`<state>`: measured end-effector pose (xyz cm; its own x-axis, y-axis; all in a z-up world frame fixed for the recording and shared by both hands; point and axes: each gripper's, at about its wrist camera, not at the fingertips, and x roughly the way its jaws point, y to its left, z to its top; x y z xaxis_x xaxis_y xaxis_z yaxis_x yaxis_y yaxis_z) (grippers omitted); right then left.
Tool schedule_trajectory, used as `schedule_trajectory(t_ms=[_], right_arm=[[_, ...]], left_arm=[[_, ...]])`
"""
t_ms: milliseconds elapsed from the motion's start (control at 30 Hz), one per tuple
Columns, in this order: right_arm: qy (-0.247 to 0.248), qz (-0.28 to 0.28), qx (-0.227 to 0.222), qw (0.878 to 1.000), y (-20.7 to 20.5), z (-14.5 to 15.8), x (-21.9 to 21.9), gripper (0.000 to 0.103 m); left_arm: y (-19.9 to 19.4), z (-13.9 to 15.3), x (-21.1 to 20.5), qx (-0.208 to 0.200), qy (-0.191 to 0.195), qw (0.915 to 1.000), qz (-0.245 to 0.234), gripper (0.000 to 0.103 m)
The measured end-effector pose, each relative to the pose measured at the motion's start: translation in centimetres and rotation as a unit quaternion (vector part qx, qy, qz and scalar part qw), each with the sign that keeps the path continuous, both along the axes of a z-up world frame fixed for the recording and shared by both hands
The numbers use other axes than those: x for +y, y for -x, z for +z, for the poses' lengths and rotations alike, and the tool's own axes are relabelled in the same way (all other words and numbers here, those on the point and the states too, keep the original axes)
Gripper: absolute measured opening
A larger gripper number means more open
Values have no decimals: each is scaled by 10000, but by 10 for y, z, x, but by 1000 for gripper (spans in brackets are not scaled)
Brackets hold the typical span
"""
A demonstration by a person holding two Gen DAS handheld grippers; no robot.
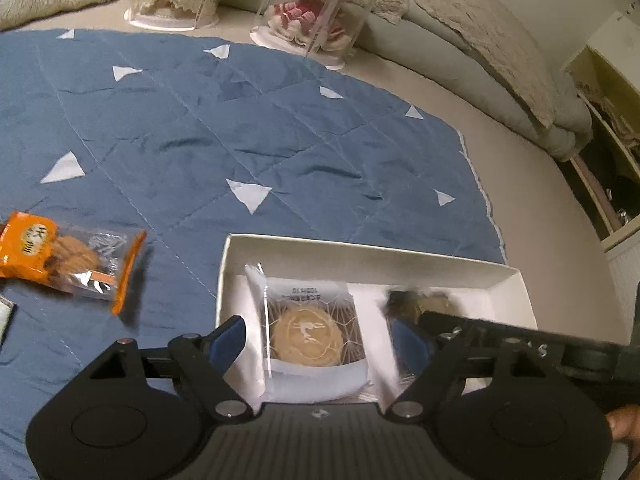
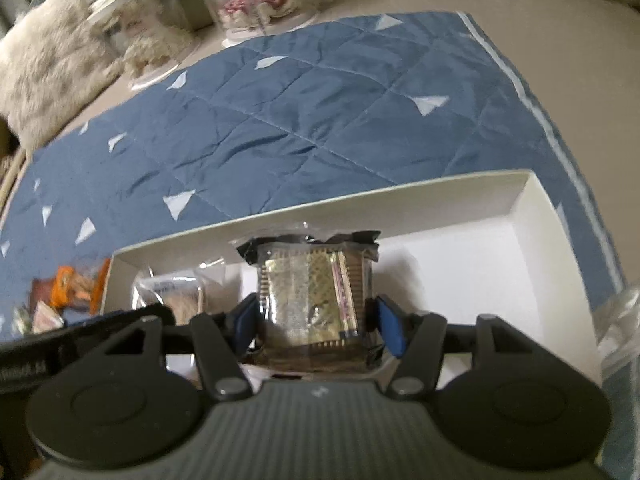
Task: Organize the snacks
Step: 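Carry the mooncake and foil cake into the white box and release them, then lift both tools away from the box toward the snacks on the quilt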
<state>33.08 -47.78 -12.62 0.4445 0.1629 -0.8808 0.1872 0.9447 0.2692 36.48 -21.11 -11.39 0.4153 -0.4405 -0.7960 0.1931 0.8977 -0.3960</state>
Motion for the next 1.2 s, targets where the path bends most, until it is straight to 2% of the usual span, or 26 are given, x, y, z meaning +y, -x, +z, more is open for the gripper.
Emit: schedule_trajectory(t_ms=[267, 633, 767, 1067, 1200], right_arm=[[145, 12, -81, 9999, 10, 12, -1, 74], [249, 167, -159, 9994, 39, 24, -3, 77], [335, 134, -230, 9991, 52, 30, -6, 78], [394, 53, -536, 9978, 87, 49, -9, 84], [422, 25, -695, 9967, 104, 59, -9, 90]], left_arm=[[14, 7, -3, -70, -295, 9994, -175, 81], [40, 20, -2, -101, -466, 9986, -234, 82], [51, 28, -3, -158, -486, 9983, -270, 89], [81, 49, 4, -330, -549, 9975, -295, 94], [91, 56, 10, -359, -595, 9972, -279, 100]])
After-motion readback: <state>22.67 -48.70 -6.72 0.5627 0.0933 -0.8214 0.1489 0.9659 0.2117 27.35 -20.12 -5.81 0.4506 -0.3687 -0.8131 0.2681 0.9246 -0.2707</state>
